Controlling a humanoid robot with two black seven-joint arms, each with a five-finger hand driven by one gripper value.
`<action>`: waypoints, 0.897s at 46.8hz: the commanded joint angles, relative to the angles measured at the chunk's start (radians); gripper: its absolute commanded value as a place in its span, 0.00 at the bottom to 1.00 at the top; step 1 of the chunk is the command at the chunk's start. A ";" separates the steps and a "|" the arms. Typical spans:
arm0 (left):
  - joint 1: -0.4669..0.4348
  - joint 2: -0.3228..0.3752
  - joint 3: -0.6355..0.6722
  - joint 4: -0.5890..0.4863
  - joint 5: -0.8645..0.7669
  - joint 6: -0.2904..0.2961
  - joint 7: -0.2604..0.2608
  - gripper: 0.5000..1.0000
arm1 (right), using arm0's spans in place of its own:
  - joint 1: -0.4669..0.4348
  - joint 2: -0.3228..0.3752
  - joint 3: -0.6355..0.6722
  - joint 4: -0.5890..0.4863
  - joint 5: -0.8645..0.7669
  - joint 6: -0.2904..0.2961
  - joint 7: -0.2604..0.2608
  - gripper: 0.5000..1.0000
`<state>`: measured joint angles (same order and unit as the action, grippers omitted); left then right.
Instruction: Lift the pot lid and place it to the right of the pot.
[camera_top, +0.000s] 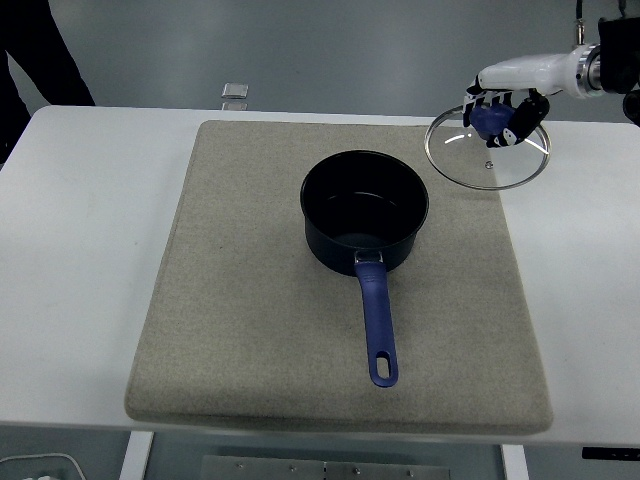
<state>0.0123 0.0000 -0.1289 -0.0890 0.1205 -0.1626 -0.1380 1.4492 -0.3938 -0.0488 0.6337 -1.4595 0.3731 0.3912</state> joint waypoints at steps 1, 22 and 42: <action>0.000 0.000 0.000 0.000 -0.001 0.000 0.000 1.00 | -0.001 -0.004 -0.009 0.003 -0.001 0.004 0.000 0.00; 0.000 0.000 0.000 0.000 0.001 0.000 0.000 1.00 | -0.024 -0.031 -0.048 0.018 0.011 0.017 0.017 0.00; 0.000 0.000 0.000 0.000 0.001 0.000 0.000 1.00 | -0.067 -0.030 -0.036 0.018 0.021 0.004 0.018 0.00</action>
<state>0.0123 0.0000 -0.1289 -0.0890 0.1213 -0.1626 -0.1380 1.3873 -0.4234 -0.0859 0.6525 -1.4394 0.3792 0.4096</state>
